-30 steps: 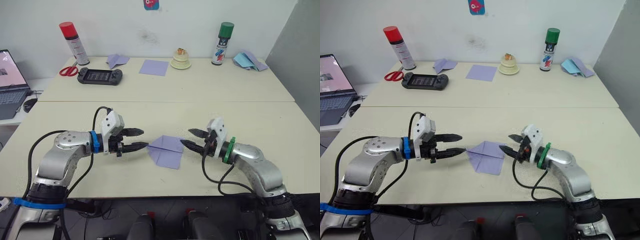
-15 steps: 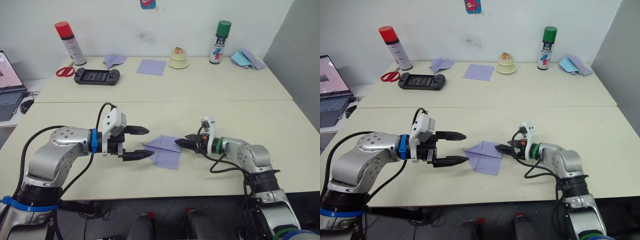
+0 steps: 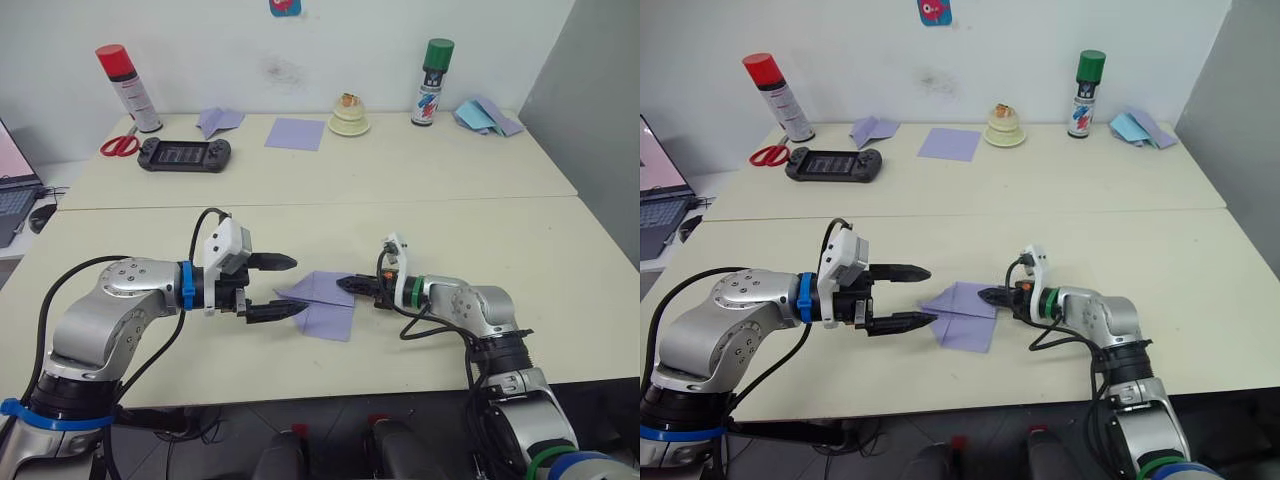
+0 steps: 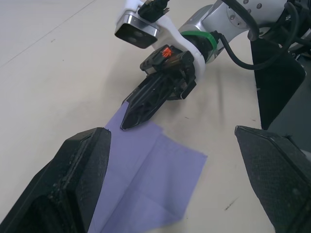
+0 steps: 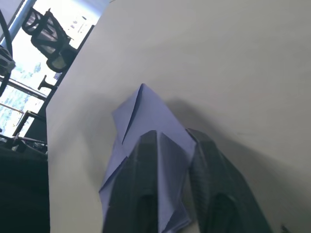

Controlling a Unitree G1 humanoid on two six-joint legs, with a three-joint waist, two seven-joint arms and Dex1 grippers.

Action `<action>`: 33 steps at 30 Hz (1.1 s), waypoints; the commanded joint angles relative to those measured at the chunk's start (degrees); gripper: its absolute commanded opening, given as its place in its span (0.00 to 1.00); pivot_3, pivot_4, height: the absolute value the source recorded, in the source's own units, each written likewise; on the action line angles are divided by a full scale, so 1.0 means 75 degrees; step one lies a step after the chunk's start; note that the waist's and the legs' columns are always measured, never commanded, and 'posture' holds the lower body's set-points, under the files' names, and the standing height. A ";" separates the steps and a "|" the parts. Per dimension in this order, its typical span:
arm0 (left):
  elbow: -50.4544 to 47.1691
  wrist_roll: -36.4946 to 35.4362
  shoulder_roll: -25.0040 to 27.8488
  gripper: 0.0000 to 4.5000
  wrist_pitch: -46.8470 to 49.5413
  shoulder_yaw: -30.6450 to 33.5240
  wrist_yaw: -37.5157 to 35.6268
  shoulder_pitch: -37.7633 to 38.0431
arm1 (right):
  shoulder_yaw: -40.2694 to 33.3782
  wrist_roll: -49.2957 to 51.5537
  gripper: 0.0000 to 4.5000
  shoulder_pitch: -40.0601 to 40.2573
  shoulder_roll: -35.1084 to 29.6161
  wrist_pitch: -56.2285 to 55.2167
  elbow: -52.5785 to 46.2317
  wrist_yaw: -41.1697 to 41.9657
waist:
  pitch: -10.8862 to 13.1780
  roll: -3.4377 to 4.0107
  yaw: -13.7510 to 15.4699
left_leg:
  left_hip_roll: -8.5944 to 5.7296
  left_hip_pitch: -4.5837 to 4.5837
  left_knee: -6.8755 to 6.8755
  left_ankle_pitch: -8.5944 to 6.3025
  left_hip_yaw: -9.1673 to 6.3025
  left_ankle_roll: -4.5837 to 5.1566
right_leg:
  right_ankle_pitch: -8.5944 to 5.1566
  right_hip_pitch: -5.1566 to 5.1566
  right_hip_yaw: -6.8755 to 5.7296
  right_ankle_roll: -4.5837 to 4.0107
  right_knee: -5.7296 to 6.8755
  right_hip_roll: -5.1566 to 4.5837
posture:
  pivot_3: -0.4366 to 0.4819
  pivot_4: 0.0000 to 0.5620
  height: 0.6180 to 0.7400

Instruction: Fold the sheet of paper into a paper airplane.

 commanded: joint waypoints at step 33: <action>0.0920 -0.0745 -0.0305 1.00 0.1011 0.0925 0.0988 -0.0365 | 0.3952 -0.7101 0.87 -0.0656 -0.2840 -1.6288 0.3882 -0.1967 | 0.0052 -0.0058 0.0209 | -0.0017 -0.0098 0.0041 0.0028 0.0005 -0.0045 | 0.0028 -0.0078 0.0002 -0.0038 0.0021 -0.0026 | 0.48 0.27 1.00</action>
